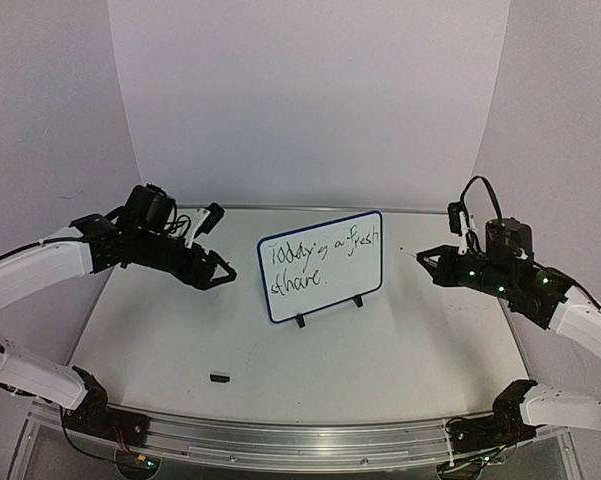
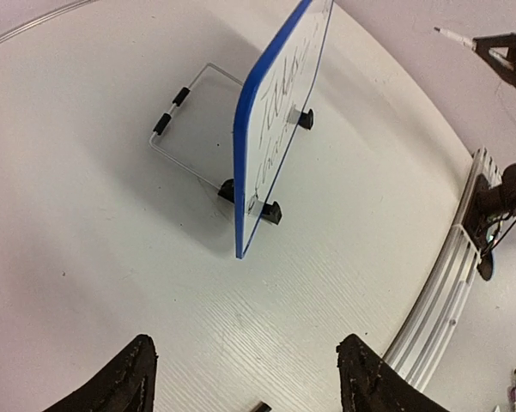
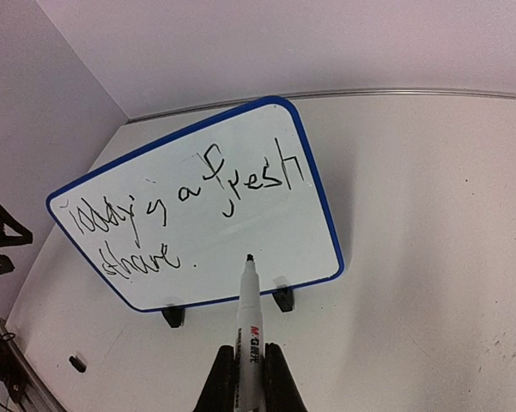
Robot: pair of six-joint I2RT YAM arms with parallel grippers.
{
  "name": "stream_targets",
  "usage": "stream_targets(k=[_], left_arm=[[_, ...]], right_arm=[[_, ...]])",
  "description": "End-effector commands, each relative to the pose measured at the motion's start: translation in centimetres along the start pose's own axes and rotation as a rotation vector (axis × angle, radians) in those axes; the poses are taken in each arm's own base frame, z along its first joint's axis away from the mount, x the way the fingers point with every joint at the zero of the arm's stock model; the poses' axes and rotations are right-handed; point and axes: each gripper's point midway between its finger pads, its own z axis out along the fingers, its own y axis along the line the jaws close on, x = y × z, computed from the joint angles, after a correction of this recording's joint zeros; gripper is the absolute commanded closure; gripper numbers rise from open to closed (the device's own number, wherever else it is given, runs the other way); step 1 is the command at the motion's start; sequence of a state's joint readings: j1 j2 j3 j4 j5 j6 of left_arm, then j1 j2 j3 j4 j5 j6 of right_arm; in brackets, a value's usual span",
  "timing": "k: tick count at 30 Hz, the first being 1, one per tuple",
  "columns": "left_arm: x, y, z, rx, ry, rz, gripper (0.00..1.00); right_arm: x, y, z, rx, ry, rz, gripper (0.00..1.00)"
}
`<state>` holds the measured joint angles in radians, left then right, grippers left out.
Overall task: Write a sentence on the whiteboard
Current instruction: Place the whiteboard at the center of the board, then pick up the pen cap from the center of the board.
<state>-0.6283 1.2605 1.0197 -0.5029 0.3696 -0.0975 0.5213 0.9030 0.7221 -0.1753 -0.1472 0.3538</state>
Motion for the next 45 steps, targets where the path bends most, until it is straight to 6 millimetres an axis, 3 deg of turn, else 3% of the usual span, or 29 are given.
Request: stream_targets(k=[1, 9, 18, 30, 39, 45], left_arm=[[2.1, -0.4, 0.3, -0.039, -0.062, -0.115, 0.28], [9.2, -1.2, 2.6, -0.110, 0.130, -0.153, 0.33], [14.7, -2.3, 3.7, -0.136, 0.236, -0.190, 0.34], [17.2, -1.9, 5.2, -0.117, 0.272, -0.213, 0.33], [18.8, -1.8, 6.4, -0.101, 0.331, -0.201, 0.51], [20.0, -1.9, 6.9, -0.089, 0.389, -0.204, 0.54]], right_arm=[[-0.4, 0.3, -0.3, -0.012, 0.002, -0.007, 1.00], [0.6, 2.8, 0.2, -0.155, 0.068, -0.015, 1.00], [1.1, 3.9, -0.2, -0.221, 0.098, 0.002, 1.00], [1.0, 4.1, -0.5, -0.231, 0.097, 0.016, 1.00], [1.0, 4.0, -1.0, -0.227, 0.082, 0.024, 1.00], [1.0, 4.1, -1.0, -0.234, 0.085, 0.024, 1.00]])
